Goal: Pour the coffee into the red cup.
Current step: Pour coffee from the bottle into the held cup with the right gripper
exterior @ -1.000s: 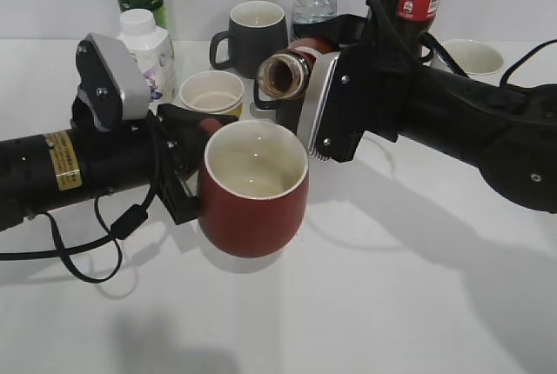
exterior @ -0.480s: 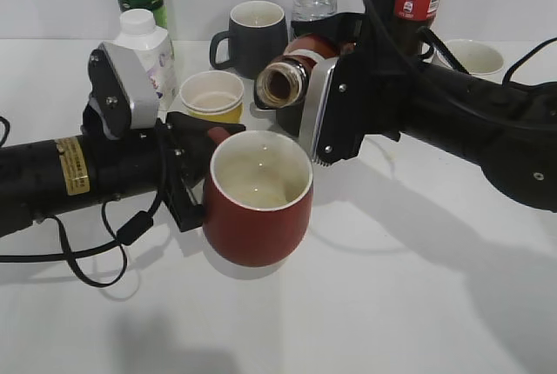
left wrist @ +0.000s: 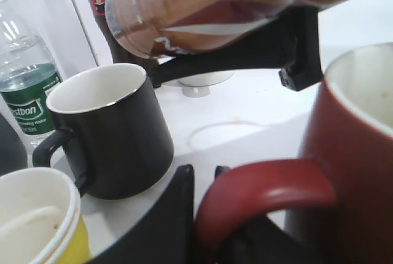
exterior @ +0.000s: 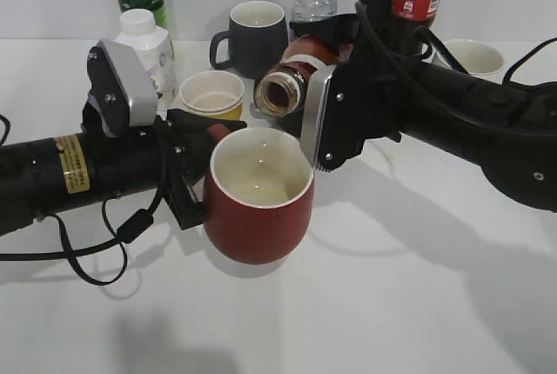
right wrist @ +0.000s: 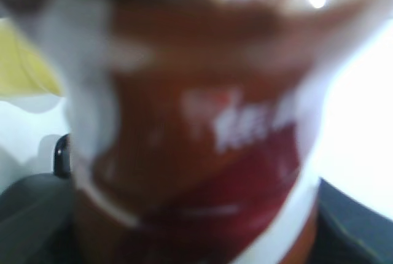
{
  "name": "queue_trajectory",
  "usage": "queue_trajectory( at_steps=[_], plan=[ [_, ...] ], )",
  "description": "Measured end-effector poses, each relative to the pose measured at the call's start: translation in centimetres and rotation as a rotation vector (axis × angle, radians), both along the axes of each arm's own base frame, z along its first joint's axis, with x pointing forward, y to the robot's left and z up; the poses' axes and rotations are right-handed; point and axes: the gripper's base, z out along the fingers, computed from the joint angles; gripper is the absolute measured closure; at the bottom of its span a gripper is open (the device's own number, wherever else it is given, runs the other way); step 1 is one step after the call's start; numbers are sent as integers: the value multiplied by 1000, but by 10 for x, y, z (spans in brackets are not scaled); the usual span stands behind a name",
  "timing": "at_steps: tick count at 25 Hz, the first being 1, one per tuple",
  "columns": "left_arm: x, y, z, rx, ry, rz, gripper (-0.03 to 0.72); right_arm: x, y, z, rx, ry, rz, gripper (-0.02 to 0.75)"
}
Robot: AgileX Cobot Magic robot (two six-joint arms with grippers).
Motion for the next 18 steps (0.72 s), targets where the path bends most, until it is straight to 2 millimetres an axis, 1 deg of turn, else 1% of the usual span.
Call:
queue_trajectory(
  at_steps=[18],
  plan=[
    [0, 0, 0, 5, -5, -3, 621, 0, 0, 3, -64, -102, 13, 231]
  ],
)
